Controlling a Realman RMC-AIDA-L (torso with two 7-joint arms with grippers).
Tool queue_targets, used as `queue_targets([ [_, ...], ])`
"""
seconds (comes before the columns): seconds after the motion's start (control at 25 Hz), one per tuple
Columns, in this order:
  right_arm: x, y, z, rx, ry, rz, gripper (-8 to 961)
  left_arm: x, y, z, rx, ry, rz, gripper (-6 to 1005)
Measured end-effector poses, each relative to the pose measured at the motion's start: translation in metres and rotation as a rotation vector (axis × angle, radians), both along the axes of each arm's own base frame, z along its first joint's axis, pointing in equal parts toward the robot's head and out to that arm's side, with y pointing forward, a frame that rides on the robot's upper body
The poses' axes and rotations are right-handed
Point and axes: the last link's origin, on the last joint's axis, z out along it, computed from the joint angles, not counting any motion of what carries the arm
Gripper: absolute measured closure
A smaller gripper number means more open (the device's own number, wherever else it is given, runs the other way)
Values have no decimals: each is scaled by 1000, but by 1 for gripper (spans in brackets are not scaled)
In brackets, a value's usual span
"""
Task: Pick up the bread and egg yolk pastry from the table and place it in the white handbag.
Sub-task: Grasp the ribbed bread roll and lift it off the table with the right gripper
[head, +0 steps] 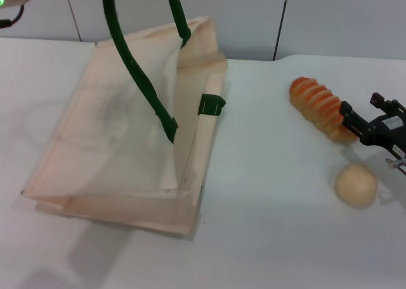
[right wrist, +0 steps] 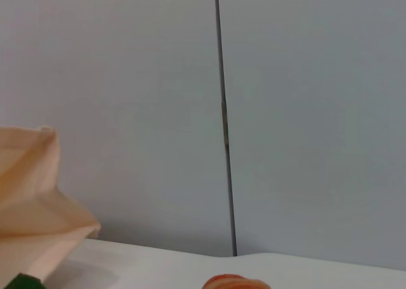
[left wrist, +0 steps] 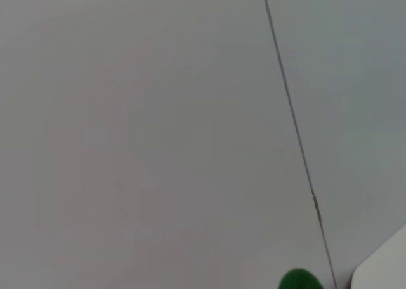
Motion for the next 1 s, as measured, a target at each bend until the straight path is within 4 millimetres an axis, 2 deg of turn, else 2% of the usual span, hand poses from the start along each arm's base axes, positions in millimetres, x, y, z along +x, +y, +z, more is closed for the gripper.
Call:
queue_targets([
  [0.24,-4,3,-1,-22,-1,17,216,2,-3,12,-16,-52,-37,891],
  [0.44,-13,9,-4,-86,18,45,213,0,-3,13,-19,-52,-32,891],
  [0.56,-12,14,-1,-136,3,40,212,2,-3,13,-21,-50,-37,891],
  [0.84,-10,16,8,-135,-7,48,137,1,-3,16,-16,-45,-35,891],
  [1.0,-3,22,17,-129,-51,28,140,3,-2,16,-13,-43,-40,891],
])
